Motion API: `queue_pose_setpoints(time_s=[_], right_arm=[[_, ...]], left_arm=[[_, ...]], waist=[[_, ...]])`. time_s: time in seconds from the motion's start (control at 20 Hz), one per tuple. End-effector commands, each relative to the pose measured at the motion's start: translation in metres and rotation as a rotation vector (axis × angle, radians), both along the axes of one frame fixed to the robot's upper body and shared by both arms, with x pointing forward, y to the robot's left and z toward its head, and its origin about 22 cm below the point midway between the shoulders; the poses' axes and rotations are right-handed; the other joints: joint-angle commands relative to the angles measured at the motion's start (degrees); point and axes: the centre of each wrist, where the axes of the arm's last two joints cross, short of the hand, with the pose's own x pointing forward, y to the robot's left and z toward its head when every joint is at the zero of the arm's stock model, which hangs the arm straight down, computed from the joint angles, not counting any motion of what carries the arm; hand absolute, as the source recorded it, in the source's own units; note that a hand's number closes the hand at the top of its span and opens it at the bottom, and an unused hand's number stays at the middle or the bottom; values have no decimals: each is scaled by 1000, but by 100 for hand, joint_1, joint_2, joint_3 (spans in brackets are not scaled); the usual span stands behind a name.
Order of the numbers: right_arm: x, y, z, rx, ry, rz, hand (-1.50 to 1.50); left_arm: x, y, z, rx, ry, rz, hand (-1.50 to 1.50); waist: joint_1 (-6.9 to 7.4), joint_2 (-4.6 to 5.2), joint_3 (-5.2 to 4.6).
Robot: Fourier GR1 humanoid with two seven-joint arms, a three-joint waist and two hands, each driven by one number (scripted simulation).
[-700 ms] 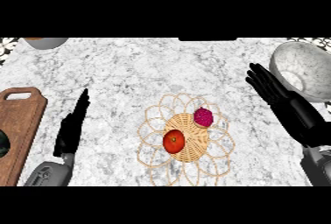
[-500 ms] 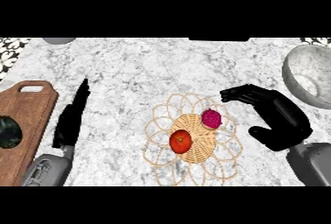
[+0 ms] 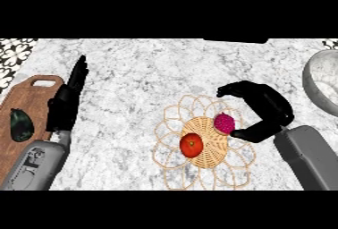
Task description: Pick the tomato from the placemat and place it in the bowl
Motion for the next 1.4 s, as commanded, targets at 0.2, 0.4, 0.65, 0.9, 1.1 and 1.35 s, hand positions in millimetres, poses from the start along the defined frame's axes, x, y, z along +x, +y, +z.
queue_pose_setpoints(time_s=[0.2,0.4,0.65,0.9,1.1,1.35], right_arm=[[48,-9,42,-186,-248,223,-150],[52,14,54,-395,-338,311,-150],[67,44,87,-652,-441,378,-150],[55,99,75,-746,-502,532,-150],[54,104,65,-776,-498,604,-150],[38,119,52,-866,-529,664,-150]], left_arm=[[-6,2,11,-3,6,17,0],[-12,7,17,-5,17,15,0],[-10,3,20,-3,12,32,0],[-14,5,19,-3,14,59,0],[-29,24,27,16,23,69,0],[-28,24,34,13,20,69,0]], waist=[[-45,-59,-23],[-111,-93,-29],[-182,-93,-37],[-327,-126,-41],[-328,-140,-38],[-399,-151,-38]])
